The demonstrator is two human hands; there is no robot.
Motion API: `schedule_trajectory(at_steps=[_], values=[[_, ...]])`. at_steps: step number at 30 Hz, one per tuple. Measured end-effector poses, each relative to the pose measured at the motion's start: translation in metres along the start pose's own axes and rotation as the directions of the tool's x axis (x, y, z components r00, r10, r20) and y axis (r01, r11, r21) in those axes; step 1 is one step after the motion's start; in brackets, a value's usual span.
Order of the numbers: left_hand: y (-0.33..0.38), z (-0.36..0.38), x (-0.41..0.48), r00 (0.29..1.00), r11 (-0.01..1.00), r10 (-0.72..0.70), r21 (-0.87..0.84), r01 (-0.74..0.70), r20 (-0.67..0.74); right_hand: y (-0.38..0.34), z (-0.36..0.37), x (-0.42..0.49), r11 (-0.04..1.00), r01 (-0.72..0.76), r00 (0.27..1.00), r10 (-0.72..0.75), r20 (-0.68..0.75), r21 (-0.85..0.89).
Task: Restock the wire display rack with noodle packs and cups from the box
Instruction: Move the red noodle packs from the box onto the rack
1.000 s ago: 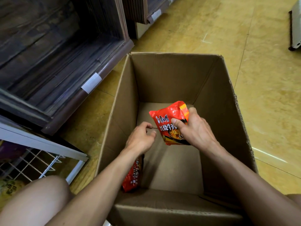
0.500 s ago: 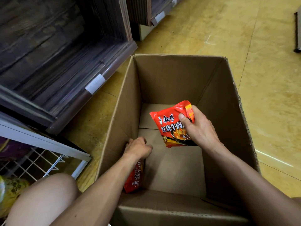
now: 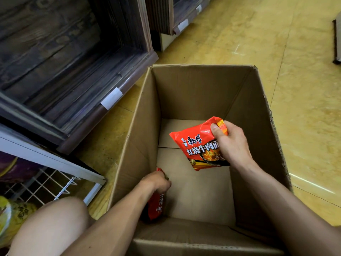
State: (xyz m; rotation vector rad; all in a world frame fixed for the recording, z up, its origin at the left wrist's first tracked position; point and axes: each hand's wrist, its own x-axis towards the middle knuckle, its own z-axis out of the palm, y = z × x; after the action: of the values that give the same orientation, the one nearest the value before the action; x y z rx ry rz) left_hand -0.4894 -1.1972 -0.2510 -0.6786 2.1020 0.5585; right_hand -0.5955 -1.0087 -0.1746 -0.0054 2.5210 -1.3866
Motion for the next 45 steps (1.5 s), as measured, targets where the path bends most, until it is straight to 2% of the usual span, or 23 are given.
schedule_trajectory(at_steps=[4, 8, 15, 22, 26, 30, 35, 45], values=[[0.004, -0.006, -0.002, 0.998, 0.995, 0.039, -0.089, -0.044, -0.059, 0.003, 0.001, -0.001, 1.000, -0.015, 1.000, 0.015, 0.004, -0.008], [0.010, -0.017, -0.003, 0.983, 0.967, 0.044, -0.239, -0.086, -0.176, 0.003, -0.003, -0.002, 0.998, 0.032, 0.999, -0.034, -0.023, -0.060], [0.019, -0.034, -0.003, 0.907, 0.786, -0.022, -0.568, -0.244, -0.421, 0.000, -0.008, -0.004, 0.993, 0.067, 0.997, -0.064, 0.038, -0.093], [0.028, -0.049, -0.011, 0.753, 0.620, 0.011, -0.586, -0.522, -0.658, -0.001, -0.005, -0.011, 0.983, 0.132, 0.972, -0.104, 0.209, -0.124], [0.031, -0.050, -0.018, 0.662, 0.609, 0.098, -0.482, -0.630, -0.743, -0.005, -0.001, -0.014, 0.970, 0.210, 0.941, -0.166, 0.295, -0.124], [0.035, -0.051, -0.026, 0.627, 0.576, 0.186, -0.433, -0.693, -0.756, -0.003, 0.006, -0.014, 0.933, 0.324, 0.915, -0.265, 0.305, -0.160], [0.039, -0.053, -0.037, 0.653, 0.556, 0.272, -0.438, -0.707, -0.707, 0.000, 0.011, -0.012, 0.875, 0.446, 0.880, -0.390, 0.271, -0.189], [0.042, -0.057, -0.053, 0.624, 0.477, 0.434, -0.422, -0.771, -0.650, -0.010, 0.013, -0.017, 0.887, 0.427, 0.869, -0.347, 0.354, -0.178]])
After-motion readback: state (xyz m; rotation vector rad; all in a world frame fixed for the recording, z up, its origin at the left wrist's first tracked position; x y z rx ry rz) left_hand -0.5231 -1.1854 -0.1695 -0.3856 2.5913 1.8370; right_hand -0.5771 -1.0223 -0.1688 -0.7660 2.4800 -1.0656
